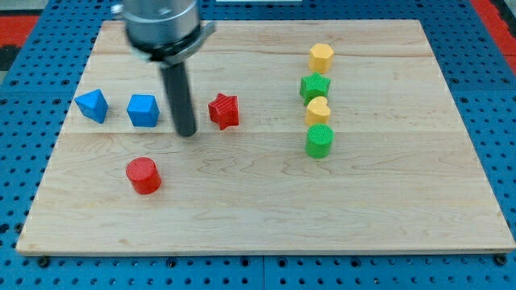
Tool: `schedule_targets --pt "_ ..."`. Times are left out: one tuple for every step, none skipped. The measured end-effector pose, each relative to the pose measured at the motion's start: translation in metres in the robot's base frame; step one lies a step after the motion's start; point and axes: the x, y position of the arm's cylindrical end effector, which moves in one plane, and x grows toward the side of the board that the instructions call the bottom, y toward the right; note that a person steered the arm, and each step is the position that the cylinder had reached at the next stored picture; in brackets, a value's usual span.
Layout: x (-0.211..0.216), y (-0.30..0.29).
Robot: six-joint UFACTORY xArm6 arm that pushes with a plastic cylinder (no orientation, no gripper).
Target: Point your arm at the red circle
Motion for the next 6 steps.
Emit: schedule_targets --pt "0.029 -0.078" --pt "0.059 -0.118" --pt "0.072 -0.120" --pt "0.072 -0.120" --pt "0.072 -0.122" --pt "0.076 -0.103"
